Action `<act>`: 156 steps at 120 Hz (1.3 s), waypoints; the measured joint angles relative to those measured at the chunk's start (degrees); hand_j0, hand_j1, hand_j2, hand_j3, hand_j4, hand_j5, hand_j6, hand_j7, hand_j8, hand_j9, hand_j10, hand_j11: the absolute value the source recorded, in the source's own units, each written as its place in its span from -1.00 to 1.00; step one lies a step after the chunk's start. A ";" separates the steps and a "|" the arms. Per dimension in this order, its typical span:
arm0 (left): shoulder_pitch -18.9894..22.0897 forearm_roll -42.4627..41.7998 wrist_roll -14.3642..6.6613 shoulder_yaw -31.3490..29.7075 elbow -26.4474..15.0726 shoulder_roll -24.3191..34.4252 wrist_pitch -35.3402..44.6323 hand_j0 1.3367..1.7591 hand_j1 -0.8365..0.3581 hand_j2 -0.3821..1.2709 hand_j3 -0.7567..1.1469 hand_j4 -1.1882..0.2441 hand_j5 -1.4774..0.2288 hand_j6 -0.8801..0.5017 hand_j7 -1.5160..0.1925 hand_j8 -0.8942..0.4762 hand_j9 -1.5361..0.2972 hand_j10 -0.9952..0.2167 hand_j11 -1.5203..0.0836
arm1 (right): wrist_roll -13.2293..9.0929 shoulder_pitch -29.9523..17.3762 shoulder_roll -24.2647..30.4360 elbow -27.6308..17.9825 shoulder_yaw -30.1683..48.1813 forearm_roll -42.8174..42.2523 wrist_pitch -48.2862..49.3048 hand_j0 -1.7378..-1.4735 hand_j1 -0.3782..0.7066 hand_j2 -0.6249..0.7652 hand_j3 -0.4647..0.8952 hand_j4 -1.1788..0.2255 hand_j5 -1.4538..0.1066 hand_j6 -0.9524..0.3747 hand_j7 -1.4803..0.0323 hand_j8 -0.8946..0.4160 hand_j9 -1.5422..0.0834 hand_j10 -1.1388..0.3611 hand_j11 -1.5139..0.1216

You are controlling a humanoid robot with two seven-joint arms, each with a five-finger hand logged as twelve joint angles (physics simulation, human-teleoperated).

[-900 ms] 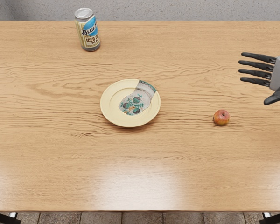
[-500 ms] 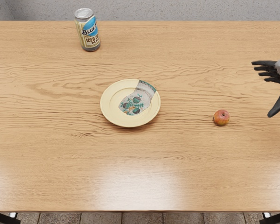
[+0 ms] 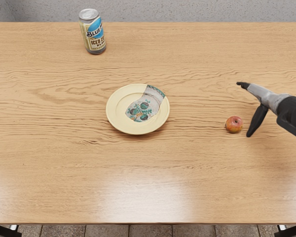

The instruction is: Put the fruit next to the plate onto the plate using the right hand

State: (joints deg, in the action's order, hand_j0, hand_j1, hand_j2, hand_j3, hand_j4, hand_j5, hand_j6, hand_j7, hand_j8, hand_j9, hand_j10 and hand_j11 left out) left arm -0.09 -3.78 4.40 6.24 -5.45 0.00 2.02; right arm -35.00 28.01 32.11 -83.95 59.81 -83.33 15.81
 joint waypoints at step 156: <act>0.00 0.00 0.00 0.00 0.00 0.00 0.00 0.52 0.97 -0.53 -0.21 0.64 0.72 0.26 0.76 0.29 0.66 0.63 0.88 | 0.01 0.72 -2.03 -1.42 -10.04 2.31 -10.57 -0.39 0.19 0.10 -0.32 -0.17 -0.14 -0.44 -0.07 -0.30 -0.07 -0.17 -0.11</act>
State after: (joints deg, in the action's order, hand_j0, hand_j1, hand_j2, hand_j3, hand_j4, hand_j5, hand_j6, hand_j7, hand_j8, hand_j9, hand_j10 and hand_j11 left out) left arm -0.09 -3.78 4.40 6.25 -5.45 0.00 2.02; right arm -34.99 28.73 30.08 -85.36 49.77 -81.01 5.24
